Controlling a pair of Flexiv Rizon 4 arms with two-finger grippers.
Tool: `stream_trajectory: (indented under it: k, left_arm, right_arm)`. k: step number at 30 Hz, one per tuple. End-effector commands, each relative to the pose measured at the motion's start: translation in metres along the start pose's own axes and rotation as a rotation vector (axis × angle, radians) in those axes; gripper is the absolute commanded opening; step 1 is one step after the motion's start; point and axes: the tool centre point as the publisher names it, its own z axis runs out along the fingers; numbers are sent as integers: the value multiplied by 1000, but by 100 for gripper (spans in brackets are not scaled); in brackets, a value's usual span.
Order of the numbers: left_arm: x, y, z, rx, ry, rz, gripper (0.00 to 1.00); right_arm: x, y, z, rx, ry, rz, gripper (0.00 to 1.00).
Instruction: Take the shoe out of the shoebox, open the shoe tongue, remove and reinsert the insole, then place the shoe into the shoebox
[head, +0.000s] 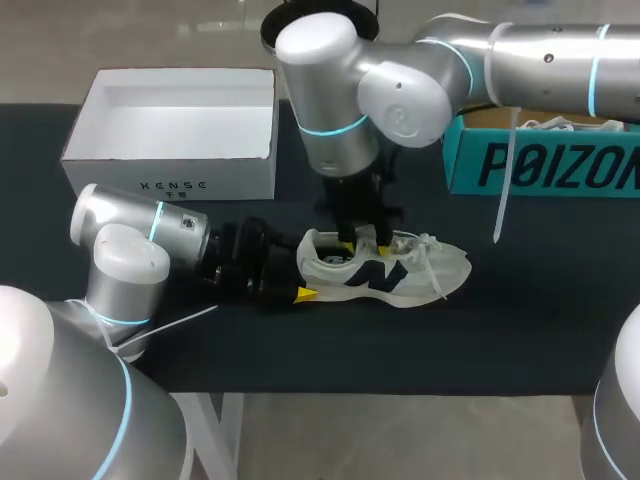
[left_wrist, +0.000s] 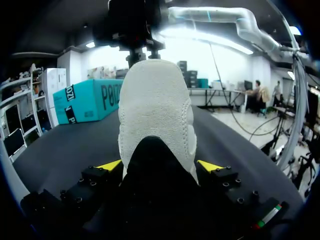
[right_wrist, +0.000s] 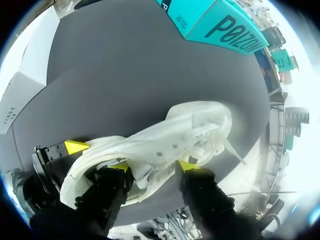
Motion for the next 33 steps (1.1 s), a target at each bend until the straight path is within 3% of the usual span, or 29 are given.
stream_trajectory:
  k: [1, 13, 14, 17, 19, 21, 22, 30, 32, 33]
  left_arm:
    - [2, 1, 2, -3, 0, 0, 0]
    - [2, 1, 2, -3, 0, 0, 0]
    - [2, 1, 2, -3, 0, 0, 0]
    - [2, 1, 2, -3, 0, 0, 0]
    - [2, 1, 2, -3, 0, 0, 0]
    - [2, 1, 2, -3, 0, 0, 0]
    - [2, 1, 2, -3, 0, 0, 0]
    - [2, 1, 2, -3, 0, 0, 0]
    - [2, 1, 2, -3, 0, 0, 0]
    - [2, 1, 2, -3, 0, 0, 0]
  right_arm:
    - [-2, 0, -5, -14, -7, 5, 0]
    - [-7, 8, -14, -39, -27, 0, 0]
    - [-7, 8, -15, -40, -29, 0, 4]
    - [-8, 10, -18, -48, -39, -3, 39]
    - [-9, 11, -18, -51, -44, -5, 53]
    - [-9, 12, -20, -53, -46, -7, 90]
    - [-9, 13, -20, -54, -46, -7, 93]
    - [-6, 17, -21, -61, -41, -24, 82]
    - [-5, 18, -21, -64, -41, -31, 67]
    - [-5, 19, -21, -65, -40, -33, 50]
